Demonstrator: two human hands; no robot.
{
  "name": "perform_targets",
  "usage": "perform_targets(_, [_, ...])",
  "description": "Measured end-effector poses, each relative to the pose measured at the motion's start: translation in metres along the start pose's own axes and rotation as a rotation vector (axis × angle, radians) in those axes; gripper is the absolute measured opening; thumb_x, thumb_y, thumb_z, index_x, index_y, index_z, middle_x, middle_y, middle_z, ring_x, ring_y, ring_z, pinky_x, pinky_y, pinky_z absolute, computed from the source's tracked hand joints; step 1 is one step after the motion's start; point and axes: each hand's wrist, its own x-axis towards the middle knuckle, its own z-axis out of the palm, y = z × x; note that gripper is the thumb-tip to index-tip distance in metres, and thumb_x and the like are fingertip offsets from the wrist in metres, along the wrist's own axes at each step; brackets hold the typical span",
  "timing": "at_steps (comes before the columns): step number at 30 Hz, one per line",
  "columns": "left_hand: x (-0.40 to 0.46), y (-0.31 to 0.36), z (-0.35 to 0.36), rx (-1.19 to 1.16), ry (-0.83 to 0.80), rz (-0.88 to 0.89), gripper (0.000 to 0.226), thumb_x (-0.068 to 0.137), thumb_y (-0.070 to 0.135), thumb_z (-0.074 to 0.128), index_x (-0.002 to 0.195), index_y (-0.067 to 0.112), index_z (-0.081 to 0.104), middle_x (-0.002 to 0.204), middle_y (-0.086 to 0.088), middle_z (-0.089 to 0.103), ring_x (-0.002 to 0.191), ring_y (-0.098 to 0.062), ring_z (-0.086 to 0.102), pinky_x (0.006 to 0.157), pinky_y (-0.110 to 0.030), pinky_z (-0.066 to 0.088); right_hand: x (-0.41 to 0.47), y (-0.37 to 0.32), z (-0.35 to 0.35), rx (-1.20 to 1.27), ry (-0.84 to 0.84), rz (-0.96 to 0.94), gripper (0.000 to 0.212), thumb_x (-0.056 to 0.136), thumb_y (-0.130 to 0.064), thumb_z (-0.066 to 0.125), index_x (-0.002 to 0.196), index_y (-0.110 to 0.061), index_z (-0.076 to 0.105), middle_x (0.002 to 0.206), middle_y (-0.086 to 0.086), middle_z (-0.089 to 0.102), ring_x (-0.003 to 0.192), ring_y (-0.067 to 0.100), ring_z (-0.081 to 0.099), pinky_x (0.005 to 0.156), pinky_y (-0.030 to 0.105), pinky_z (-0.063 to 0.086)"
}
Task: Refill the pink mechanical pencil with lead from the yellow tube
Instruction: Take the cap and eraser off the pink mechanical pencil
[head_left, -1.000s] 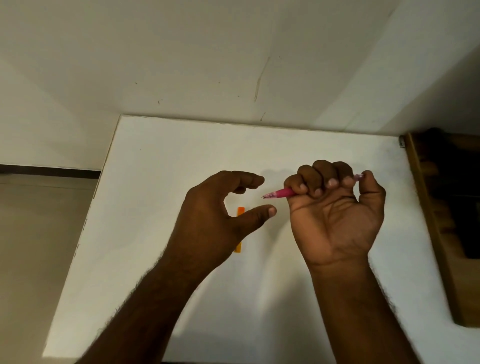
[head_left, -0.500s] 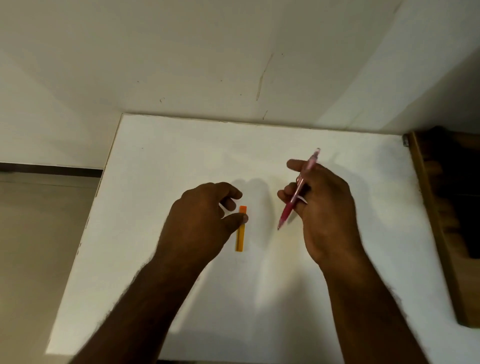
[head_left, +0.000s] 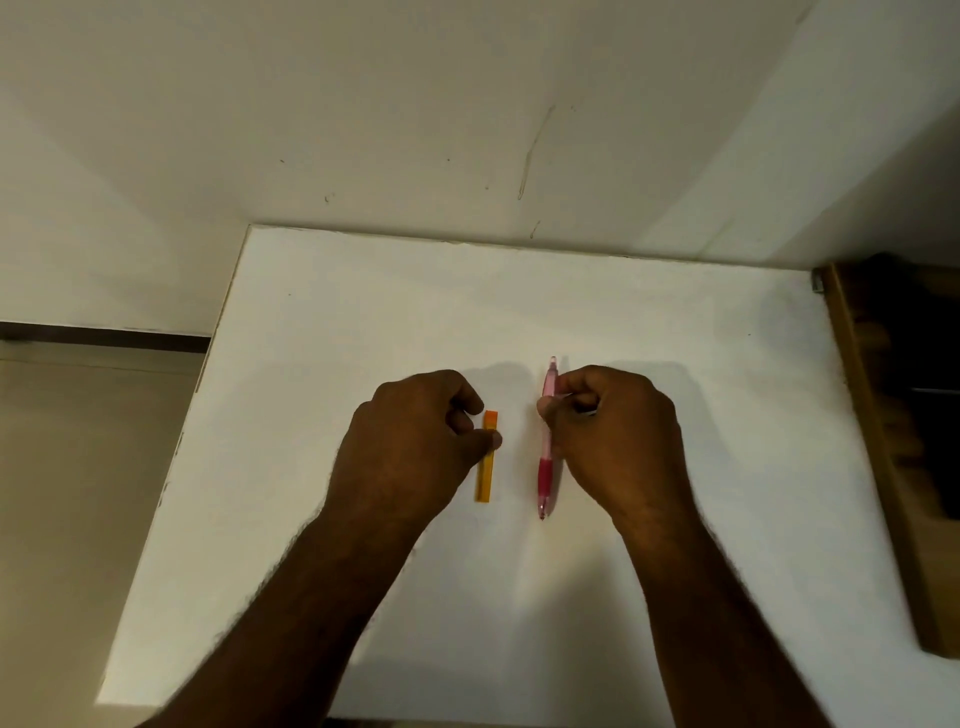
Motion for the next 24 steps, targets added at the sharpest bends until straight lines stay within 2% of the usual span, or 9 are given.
perform_targets(2, [0.0,0.004,0.001,-0.043,-0.011,0.017,0.03,0.072,0.051,0.083,0.092,0.032,0.07,0.073,0.017,0.064,0.065,0.001,0.057,0.056,-0.014,0.034,0.001,0.0,0.001,0.092,-0.024,0.026,0.022,0.092,-0.032,0.074,0.109,-0.02,0.075,0.102,0.002,0.078,0.084,0.018,0.073,0.09,0.036,0.06])
perform_targets(4, [-0.002,0.008,0.002,-0.088,-0.015,0.035,0.032,0.07,0.054,0.083,0.09,0.032,0.072,0.076,0.016,0.068,0.066,0.0,0.06,0.056,-0.014,0.035,0.001,0.0,0.002,0.189,-0.045,0.031,0.019,0.09,-0.03,0.076,0.107,-0.021,0.076,0.098,0.001,0.078,0.084,0.021,0.075,0.087,0.042,0.063])
perform_targets(7, [-0.006,0.014,0.007,-0.11,-0.038,0.051,0.031,0.071,0.057,0.081,0.089,0.033,0.074,0.077,0.014,0.071,0.064,-0.003,0.065,0.053,-0.012,0.037,0.0,-0.003,0.001,0.327,-0.072,0.022,0.017,0.088,-0.026,0.078,0.105,-0.021,0.077,0.093,-0.001,0.078,0.077,0.017,0.077,0.081,0.042,0.065])
perform_targets(11, [-0.007,0.017,0.01,-0.148,-0.043,0.059,0.021,0.077,0.048,0.08,0.08,0.028,0.077,0.064,0.011,0.07,0.056,-0.004,0.062,0.054,-0.015,0.038,-0.001,-0.006,-0.001,0.45,-0.081,-0.006,0.01,0.089,-0.027,0.076,0.098,-0.023,0.078,0.089,-0.003,0.077,0.076,0.018,0.078,0.079,0.043,0.065])
perform_targets(14, [-0.008,0.019,0.011,-0.155,-0.09,0.05,0.021,0.078,0.047,0.08,0.079,0.026,0.077,0.063,0.012,0.068,0.057,-0.006,0.063,0.058,-0.018,0.044,0.0,-0.006,-0.004,0.555,-0.018,0.014,0.007,0.091,-0.034,0.073,0.088,-0.029,0.077,0.083,-0.005,0.078,0.073,0.012,0.077,0.075,0.035,0.066])
perform_targets(19, [-0.011,0.021,0.011,-0.195,-0.117,0.071,0.02,0.077,0.043,0.082,0.079,0.024,0.077,0.063,0.008,0.071,0.055,-0.009,0.065,0.064,-0.028,0.057,0.001,-0.006,-0.007,0.625,0.011,0.026,0.015,0.092,-0.027,0.073,0.078,-0.034,0.075,0.074,-0.015,0.077,0.074,0.006,0.075,0.066,0.02,0.062])
perform_targets(24, [-0.01,0.024,0.006,-0.219,-0.119,0.072,0.02,0.077,0.042,0.082,0.084,0.023,0.08,0.066,0.007,0.073,0.058,-0.01,0.067,0.068,-0.034,0.06,0.0,-0.008,-0.007,0.808,-0.006,0.096,0.011,0.092,-0.023,0.073,0.083,-0.028,0.077,0.079,-0.011,0.079,0.079,0.01,0.076,0.071,0.023,0.061])
